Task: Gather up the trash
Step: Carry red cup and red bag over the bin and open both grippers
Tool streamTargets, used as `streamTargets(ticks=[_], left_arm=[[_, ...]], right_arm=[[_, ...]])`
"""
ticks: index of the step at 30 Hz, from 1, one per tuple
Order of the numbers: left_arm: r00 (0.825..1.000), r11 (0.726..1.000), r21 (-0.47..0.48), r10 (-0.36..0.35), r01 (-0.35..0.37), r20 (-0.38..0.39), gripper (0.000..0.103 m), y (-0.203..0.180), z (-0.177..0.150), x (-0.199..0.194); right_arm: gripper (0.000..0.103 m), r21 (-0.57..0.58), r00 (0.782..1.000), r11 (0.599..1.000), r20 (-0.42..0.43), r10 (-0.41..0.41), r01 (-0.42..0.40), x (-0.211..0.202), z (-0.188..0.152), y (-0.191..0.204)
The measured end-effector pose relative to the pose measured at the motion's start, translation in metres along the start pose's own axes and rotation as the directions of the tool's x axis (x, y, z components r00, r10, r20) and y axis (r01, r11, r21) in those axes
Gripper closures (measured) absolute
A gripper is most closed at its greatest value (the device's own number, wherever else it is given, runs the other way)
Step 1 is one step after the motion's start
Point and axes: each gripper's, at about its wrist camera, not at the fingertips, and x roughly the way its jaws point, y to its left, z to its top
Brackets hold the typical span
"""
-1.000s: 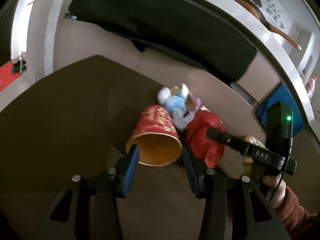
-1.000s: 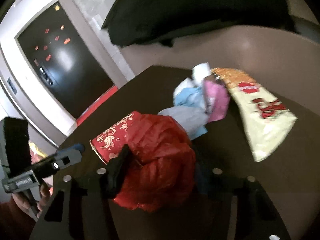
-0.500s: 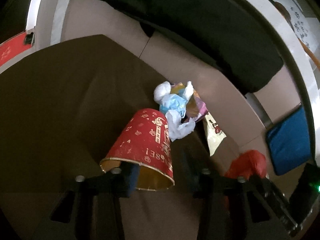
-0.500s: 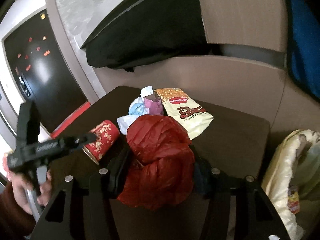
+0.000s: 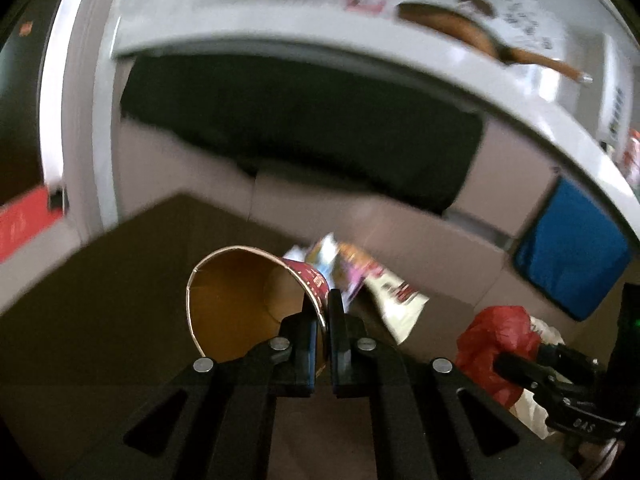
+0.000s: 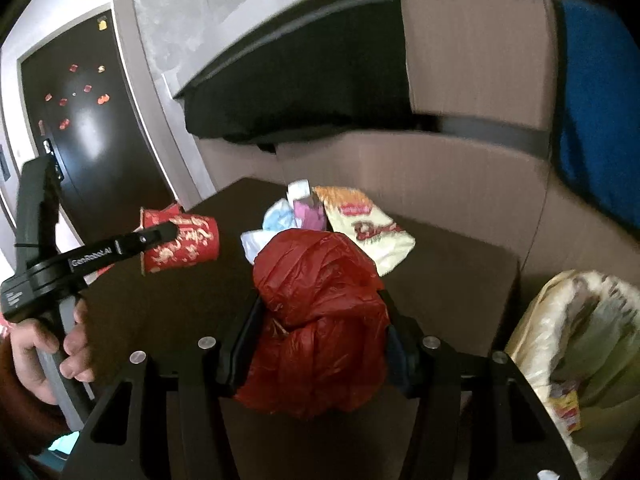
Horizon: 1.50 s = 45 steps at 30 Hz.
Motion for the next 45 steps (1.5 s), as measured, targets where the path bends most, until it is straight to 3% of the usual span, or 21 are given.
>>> streamTargets(ticks=[7, 12, 18, 25, 31, 45], left_arm=[[0.986, 0.988, 0.143, -0.078, 0.056, 0.148, 0.099, -0.058, 0.015, -0.049], [0.974, 0.975, 0.190, -0.152, 0.119, 0.170, 0.099, -0.095, 0.022, -0.069], [0.954, 0.947, 0.261, -0.238, 0.187, 0.180, 0.099, -0.148, 0.027, -0.083], [0.930, 0.902, 0.338, -0.334, 0.268, 0.155, 0.099, -0.211, 0.016, -0.088], [0.921, 0.873, 0.374, -0.374, 0.312, 0.106, 0.099, -0.253, 0.003, -0.081], [0.925, 0.854, 0.389, -0.381, 0.345, 0.015, 0.099, -0.280, -0.021, -0.046]], right_arm=[[0.051, -0.070, 0.991, 0.996, 0.120, -0.053, 0.062, -0.058, 0.018, 0.007], [0.051, -0.065, 0.973, 0.991, 0.206, -0.103, 0.119, -0.107, 0.029, -0.006], [0.051, -0.022, 0.934, 0.978, 0.303, -0.191, 0.207, -0.169, 0.039, -0.036], [0.051, -0.009, 0.893, 0.950, 0.345, -0.289, 0.311, -0.216, 0.034, -0.061], [0.051, 0.038, 0.869, 0.929, 0.340, -0.359, 0.369, -0.237, 0.021, -0.090], [0.051, 0.132, 0.866, 0.915, 0.296, -0.403, 0.381, -0.236, 0.000, -0.135]])
